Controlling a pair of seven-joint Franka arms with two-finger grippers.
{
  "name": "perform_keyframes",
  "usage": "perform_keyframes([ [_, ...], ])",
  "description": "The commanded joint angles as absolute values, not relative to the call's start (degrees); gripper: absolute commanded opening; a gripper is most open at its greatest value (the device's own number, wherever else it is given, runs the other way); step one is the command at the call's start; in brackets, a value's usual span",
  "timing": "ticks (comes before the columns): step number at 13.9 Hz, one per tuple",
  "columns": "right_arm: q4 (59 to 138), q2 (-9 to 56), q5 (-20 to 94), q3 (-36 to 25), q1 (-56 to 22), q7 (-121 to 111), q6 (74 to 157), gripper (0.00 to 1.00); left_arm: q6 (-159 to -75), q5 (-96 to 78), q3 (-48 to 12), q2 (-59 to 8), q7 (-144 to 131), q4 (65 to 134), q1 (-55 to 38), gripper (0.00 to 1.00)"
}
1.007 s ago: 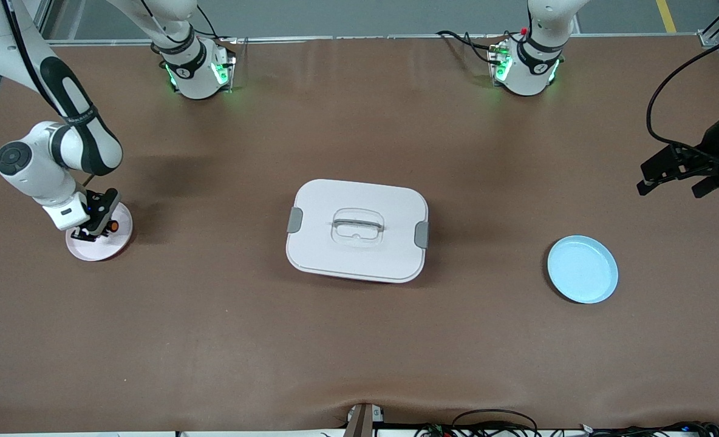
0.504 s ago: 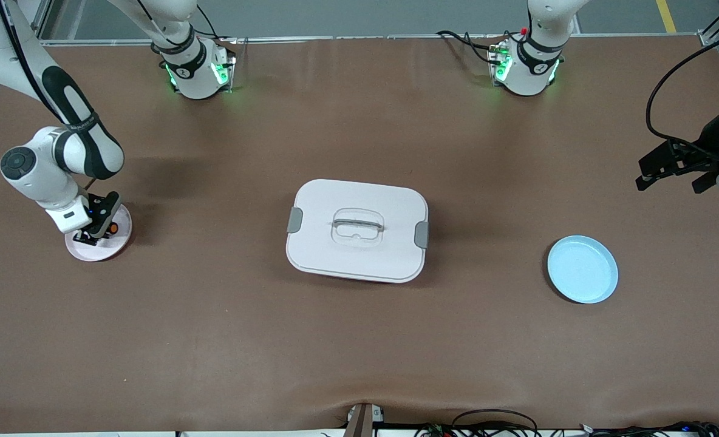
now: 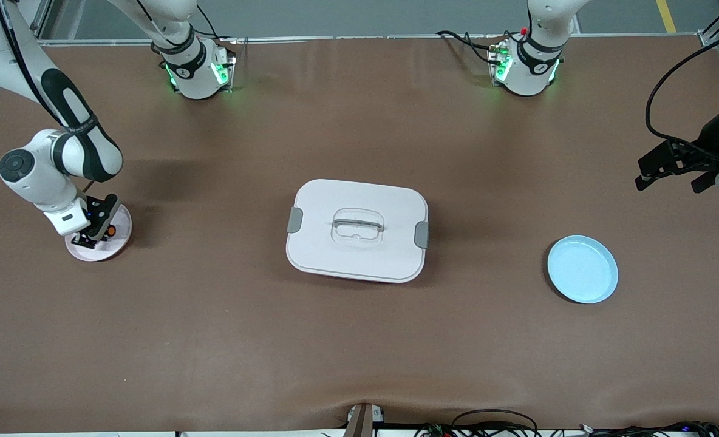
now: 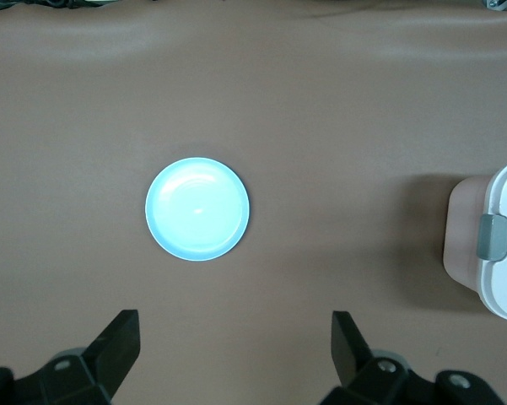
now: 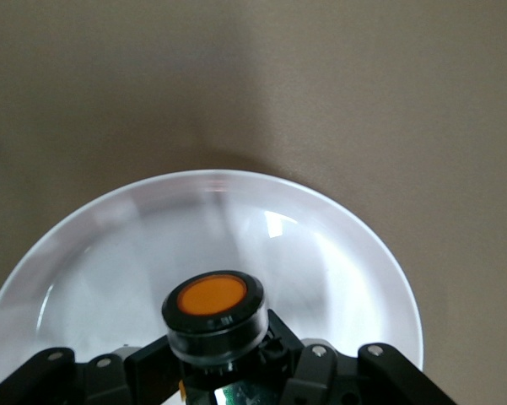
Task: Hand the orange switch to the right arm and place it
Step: 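Open the right gripper to release the switch on the plate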
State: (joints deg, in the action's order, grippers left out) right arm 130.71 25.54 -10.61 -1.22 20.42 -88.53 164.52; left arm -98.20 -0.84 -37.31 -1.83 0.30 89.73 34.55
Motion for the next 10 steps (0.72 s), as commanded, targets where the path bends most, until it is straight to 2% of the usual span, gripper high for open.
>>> perform_keyframes([
  [1, 129.4, 26.0, -11.6, -0.2, 21.7, -86.8, 164.3, 1.00, -96.8, 0.6, -37.7, -2.0, 0.3, 88.3, 34.5, 1.00],
  [4, 129.1, 25.9, -11.6, -0.2, 21.8, -86.8, 164.0, 1.00, -96.4, 0.6, -37.0, -2.0, 0.2, 88.2, 32.6, 1.00],
  [7, 128.2, 25.3, -11.5, 0.0, 21.7, -86.8, 160.2, 1.00, -96.4, 3.7, -36.4, -1.9, 0.0, 88.1, 29.2, 1.00],
  [10, 126.8, 24.7, -11.3, 0.2, 21.6, -86.7, 156.5, 1.00, -96.3, 4.7, -30.2, -1.7, 0.1, 88.0, 22.8, 1.00],
])
